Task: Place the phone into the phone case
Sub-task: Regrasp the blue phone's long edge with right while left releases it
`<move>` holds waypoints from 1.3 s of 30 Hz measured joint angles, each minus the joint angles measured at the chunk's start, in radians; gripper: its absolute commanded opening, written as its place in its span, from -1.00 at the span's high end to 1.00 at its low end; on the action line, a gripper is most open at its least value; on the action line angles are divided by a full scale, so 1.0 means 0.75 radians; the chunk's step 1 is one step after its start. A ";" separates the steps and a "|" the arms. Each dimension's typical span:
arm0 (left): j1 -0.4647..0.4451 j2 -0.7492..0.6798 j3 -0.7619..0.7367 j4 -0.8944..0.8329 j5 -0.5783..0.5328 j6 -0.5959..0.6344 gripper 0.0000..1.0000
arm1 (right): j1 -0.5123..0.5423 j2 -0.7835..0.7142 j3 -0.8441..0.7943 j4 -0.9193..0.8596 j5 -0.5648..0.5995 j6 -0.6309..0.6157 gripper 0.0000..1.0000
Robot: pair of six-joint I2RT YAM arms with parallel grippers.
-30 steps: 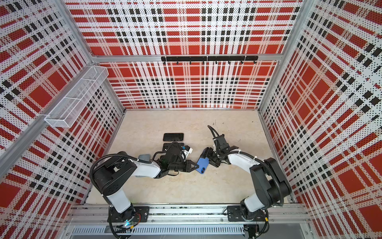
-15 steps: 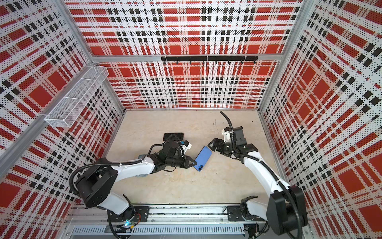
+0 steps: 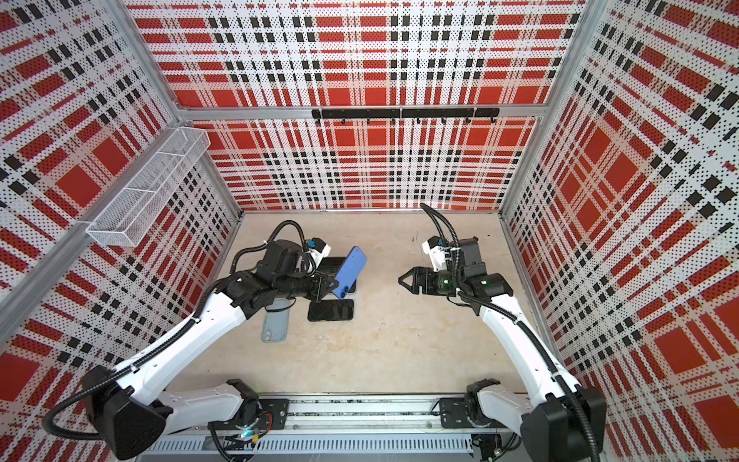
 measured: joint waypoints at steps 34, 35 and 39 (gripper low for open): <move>-0.430 -0.120 -0.739 1.405 -0.735 1.839 1.00 | -0.013 0.134 -0.296 0.735 -0.514 0.992 -0.53; -0.439 -0.119 -0.739 1.411 -0.740 1.845 1.00 | -0.013 0.150 -0.308 0.775 -0.519 1.020 -0.52; -0.463 -0.117 -0.739 1.423 -0.751 1.863 1.00 | -0.007 0.204 -0.338 0.948 -0.546 1.152 -0.47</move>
